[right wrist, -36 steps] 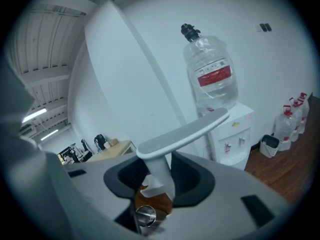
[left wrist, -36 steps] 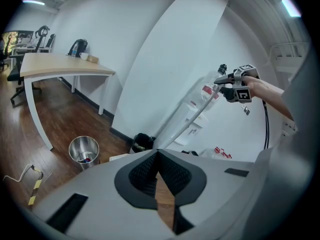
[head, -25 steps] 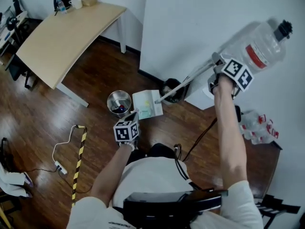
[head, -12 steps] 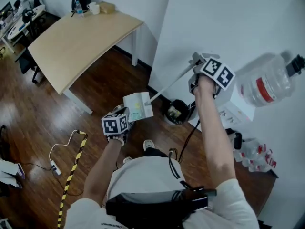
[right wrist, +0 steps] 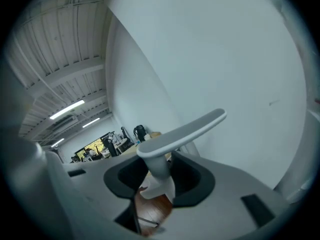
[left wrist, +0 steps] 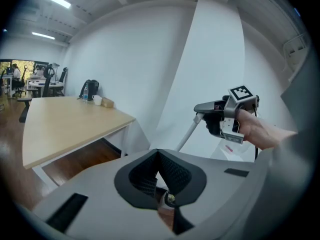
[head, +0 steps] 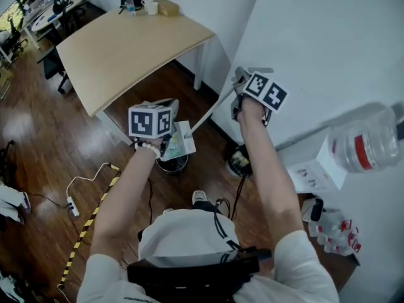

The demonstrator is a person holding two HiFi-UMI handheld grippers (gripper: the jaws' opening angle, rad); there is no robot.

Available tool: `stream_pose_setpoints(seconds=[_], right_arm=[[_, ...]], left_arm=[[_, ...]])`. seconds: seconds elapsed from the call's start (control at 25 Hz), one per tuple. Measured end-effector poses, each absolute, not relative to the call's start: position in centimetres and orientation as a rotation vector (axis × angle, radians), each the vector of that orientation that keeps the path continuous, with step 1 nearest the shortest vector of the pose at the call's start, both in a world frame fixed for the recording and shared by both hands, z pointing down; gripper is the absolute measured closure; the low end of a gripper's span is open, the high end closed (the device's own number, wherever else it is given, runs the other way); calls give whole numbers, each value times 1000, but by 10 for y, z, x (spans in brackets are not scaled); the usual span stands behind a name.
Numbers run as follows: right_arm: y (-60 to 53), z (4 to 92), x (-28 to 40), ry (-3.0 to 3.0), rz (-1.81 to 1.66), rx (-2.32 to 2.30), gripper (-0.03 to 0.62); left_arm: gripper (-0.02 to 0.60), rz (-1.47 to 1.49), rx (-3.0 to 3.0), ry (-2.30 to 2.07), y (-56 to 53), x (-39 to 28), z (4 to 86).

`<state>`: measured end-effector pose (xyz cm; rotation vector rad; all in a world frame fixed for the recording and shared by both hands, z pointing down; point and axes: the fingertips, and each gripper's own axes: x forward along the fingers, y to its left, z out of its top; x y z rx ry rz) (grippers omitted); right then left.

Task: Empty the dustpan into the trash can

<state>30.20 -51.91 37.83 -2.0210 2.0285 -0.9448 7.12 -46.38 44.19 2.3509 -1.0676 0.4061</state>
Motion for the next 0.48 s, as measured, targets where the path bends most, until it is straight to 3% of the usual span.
stream_pose_setpoints(seconds=[0.48], right_arm=[[-570,382,259,2147,-925,-1985,442]], left_arm=[[586,364,2256,-1135,-481,39,454]])
